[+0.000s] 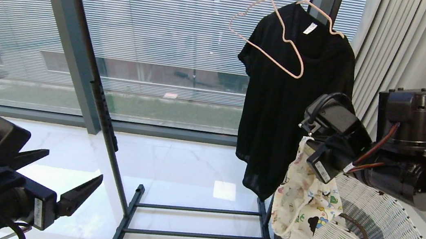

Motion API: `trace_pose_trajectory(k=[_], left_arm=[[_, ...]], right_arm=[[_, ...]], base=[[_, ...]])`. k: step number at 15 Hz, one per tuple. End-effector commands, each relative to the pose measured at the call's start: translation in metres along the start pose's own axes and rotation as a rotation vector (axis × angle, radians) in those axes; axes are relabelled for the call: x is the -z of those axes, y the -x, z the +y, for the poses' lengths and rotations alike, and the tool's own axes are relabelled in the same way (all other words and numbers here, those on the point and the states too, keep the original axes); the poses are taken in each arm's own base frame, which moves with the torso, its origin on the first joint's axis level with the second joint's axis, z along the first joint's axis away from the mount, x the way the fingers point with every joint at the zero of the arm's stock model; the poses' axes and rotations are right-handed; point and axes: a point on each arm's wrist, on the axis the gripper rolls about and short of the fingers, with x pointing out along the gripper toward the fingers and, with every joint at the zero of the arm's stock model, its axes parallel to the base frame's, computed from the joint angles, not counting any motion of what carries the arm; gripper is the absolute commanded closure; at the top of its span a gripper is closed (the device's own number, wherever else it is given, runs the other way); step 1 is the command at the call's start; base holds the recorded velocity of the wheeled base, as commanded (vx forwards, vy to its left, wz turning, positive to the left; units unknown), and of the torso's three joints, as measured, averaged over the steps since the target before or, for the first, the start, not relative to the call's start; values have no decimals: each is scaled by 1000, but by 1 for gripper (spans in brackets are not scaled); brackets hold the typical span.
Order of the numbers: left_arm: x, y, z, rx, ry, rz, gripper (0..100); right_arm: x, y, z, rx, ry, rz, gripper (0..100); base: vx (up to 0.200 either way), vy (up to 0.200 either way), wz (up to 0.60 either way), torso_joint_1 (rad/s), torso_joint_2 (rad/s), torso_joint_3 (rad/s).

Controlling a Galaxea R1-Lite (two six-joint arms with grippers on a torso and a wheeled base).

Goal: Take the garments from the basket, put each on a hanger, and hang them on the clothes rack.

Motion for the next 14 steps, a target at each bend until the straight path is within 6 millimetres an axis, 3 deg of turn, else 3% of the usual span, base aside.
trace_pose_trajectory(k=[1,4,7,11,14], left_arm=[[-27,-2,-20,158,44,-84,0],[-59,-17,-57,328,115,-105,0],[-61,-38,-93,425,80,-36,0],[-73,-64,-153,541,160,35,0],[-81,-86,-178,550,186,48,0]], right_arm=[[-15,-2,2,-13,-10,-29,100],[-36,10,1,-31,-48,-78,100],[-46,20,-4,-26,-59,-117,100],[-47,28,-10,-17,-120,-135,100],[-50,40,-15,-9,-138,-164,100]], base=[[0,0,0,0,0,0],[0,0,0,0,0,0],[0,0,0,0,0,0],[0,0,0,0,0,0],[0,0,0,0,0,0]])
